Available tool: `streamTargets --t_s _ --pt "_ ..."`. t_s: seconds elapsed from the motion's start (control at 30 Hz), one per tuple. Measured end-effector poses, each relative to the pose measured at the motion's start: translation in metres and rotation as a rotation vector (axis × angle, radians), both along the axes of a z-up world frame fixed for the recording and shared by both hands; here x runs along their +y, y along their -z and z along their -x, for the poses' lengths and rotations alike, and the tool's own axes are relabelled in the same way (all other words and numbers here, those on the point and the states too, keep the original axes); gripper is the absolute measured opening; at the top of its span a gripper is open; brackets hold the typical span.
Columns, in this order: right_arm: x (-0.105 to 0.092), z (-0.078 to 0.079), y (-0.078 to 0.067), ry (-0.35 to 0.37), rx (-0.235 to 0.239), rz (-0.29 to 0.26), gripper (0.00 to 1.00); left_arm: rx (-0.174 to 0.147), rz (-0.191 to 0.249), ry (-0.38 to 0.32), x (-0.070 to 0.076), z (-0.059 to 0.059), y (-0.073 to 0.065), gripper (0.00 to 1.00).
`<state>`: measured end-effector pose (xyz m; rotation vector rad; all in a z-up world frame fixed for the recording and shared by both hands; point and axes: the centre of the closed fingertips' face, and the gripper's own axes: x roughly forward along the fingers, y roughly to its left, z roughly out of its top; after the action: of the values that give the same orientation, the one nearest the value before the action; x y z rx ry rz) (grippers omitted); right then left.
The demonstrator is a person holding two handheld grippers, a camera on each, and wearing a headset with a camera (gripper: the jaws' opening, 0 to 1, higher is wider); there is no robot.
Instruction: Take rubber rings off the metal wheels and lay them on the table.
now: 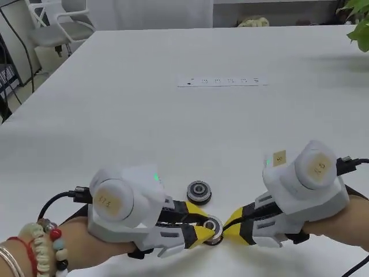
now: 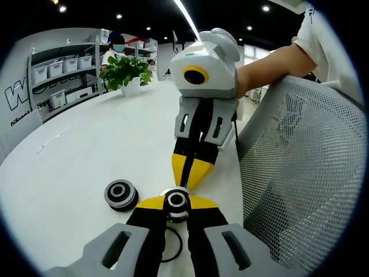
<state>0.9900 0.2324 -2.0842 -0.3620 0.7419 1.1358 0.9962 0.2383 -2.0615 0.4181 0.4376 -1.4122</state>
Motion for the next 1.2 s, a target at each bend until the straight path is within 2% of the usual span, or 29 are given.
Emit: streamTargets --t_s 0.1,0.17,0.27,0.3,0.33,0.4,0.47,0.57,0.77,0.87,0.97,1.03,1.1,1.2 --pt "0.0 0.0 0.0 0.011 0.008 -0.001 0.0 0.0 0.0 -0.001 0.0 0.0 0.0 0.08" --pt "0.0 -0.001 0.0 0.051 0.048 -0.003 0.0 0.001 0.002 -0.001 0.0 0.0 0.0 0.08" --pt "0.001 0.0 0.0 0.032 0.022 0.004 0.0 0.001 0.002 -0.001 0.0 0.0 0.0 0.08" --pt "0.001 -0.001 0.0 0.047 0.035 0.006 0.0 0.001 0.002 -0.001 0.0 0.0 0.0 0.08" --pt "0.0 -0.001 0.0 0.09 0.073 0.005 0.0 0.001 0.002 -0.001 0.0 0.0 0.0 0.08" --pt "0.001 -0.003 0.0 0.094 0.078 0.01 0.0 0.001 0.0 0.0 0.001 0.0 0.0 0.08" --pt "0.0 -0.003 0.0 0.147 0.116 -0.002 0.0 0.001 -0.001 -0.002 0.001 -0.001 0.0 0.08" --pt "-0.001 -0.004 0.001 0.188 0.155 -0.012 0.0 0.0 -0.003 0.0 0.001 -0.001 0.0 0.08" --pt "-0.006 -0.007 -0.003 0.264 0.218 -0.066 0.0 -0.004 -0.007 0.004 0.001 -0.001 0.0 0.08" --pt "-0.006 -0.01 -0.008 0.308 0.244 -0.12 0.0 -0.003 -0.006 0.004 0.001 -0.001 0.0 0.08" --pt "-0.002 -0.01 -0.015 0.346 0.3 -0.19 0.0 -0.003 -0.006 0.004 0.002 0.0 0.0 0.08" --pt "-0.005 -0.011 -0.012 0.349 0.302 -0.186 0.0 -0.005 -0.006 0.005 0.002 0.0 0.0 0.08" --pt "-0.003 -0.009 -0.015 0.373 0.348 -0.235 0.0 -0.008 -0.007 0.007 0.002 0.0 0.0 0.08" --pt "-0.003 -0.008 -0.015 0.367 0.337 -0.219 0.0 -0.011 -0.007 0.007 0.001 0.0 0.0 0.08"
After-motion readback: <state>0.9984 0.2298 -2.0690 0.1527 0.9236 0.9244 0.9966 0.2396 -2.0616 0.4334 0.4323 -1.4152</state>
